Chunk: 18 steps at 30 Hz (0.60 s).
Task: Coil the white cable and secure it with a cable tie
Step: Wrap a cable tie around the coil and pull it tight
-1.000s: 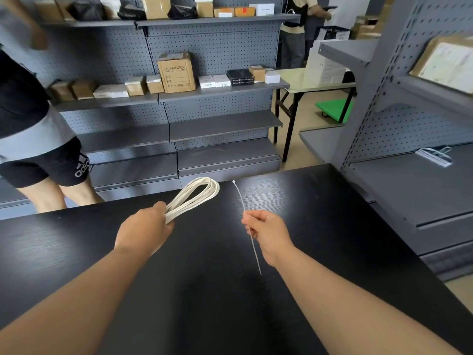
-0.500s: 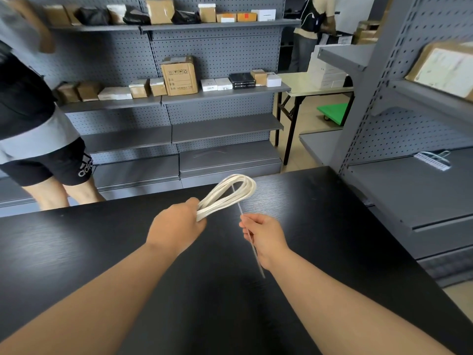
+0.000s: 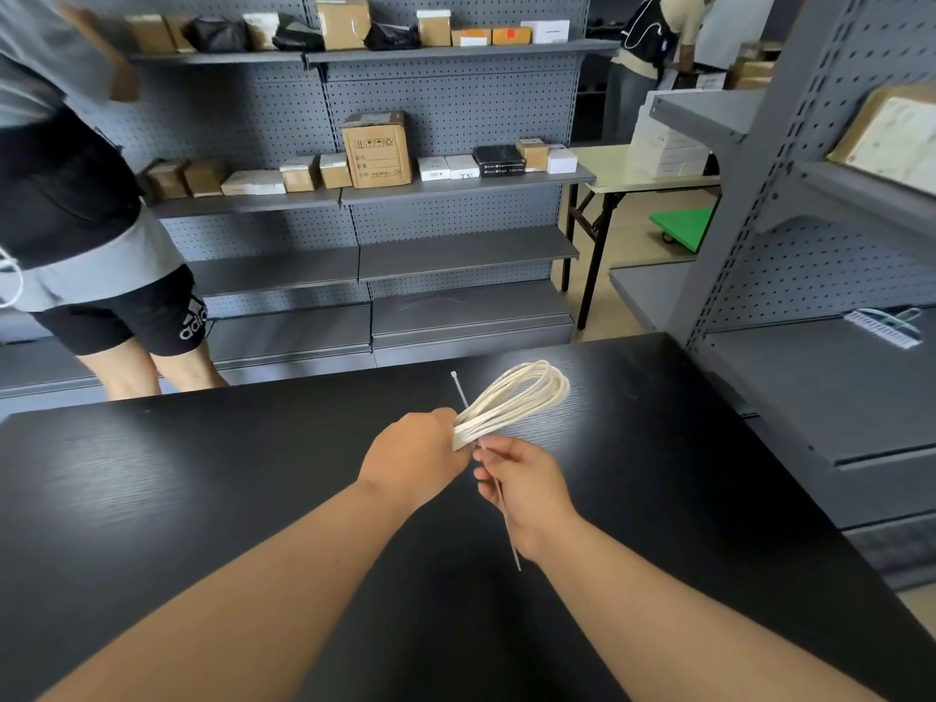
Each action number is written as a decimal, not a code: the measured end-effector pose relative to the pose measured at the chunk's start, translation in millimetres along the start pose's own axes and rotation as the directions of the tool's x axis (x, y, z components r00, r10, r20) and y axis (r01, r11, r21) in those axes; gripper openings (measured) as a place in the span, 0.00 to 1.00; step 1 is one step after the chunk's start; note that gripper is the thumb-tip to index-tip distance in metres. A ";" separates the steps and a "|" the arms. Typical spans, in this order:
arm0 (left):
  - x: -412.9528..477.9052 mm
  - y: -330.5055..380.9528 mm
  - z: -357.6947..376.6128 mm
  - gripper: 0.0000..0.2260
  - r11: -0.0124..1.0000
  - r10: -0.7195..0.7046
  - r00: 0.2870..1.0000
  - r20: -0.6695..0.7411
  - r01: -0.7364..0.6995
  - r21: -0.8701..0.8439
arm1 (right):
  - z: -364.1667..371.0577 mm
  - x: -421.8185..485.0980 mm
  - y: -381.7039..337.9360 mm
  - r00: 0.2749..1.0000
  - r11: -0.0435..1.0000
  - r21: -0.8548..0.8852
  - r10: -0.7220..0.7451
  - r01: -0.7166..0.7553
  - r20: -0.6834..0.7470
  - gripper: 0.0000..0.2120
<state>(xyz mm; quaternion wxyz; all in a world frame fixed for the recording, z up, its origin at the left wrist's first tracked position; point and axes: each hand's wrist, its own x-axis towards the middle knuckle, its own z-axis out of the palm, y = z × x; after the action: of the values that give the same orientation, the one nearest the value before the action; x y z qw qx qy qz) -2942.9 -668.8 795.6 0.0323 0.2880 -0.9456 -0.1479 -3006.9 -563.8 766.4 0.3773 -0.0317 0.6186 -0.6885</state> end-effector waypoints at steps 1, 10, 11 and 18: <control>0.6 0.9 1.0 0.09 1.000 -0.006 1.000 0.006 0.006 -0.017 | -0.5 -0.9 -0.1 1.000 1.000 -0.014 -0.007 0.007 -0.001 0.08; 4.2 0.0 0.5 0.11 0.995 0.030 0.999 0.031 -0.027 -0.094 | -6.7 -2.3 -3.6 0.998 0.994 -0.100 -0.040 0.036 -0.041 0.08; 4.2 0.0 0.2 0.11 0.993 0.035 0.999 0.034 -0.031 -0.113 | -7.3 -2.2 -3.5 0.998 0.994 -0.100 -0.041 0.036 -0.046 0.08; 4.8 -1.9 2.6 0.14 0.965 0.030 0.997 0.065 -0.013 -0.261 | -9.2 -1.8 -2.9 0.998 0.992 -0.125 -0.040 0.033 -0.055 0.08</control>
<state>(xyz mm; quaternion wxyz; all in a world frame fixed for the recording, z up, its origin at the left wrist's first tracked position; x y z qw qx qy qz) -2946.2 -672.3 792.5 0.0390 0.2657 -0.9216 -0.2802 -3011.8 -555.4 767.6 0.3441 -0.0464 0.6700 -0.6561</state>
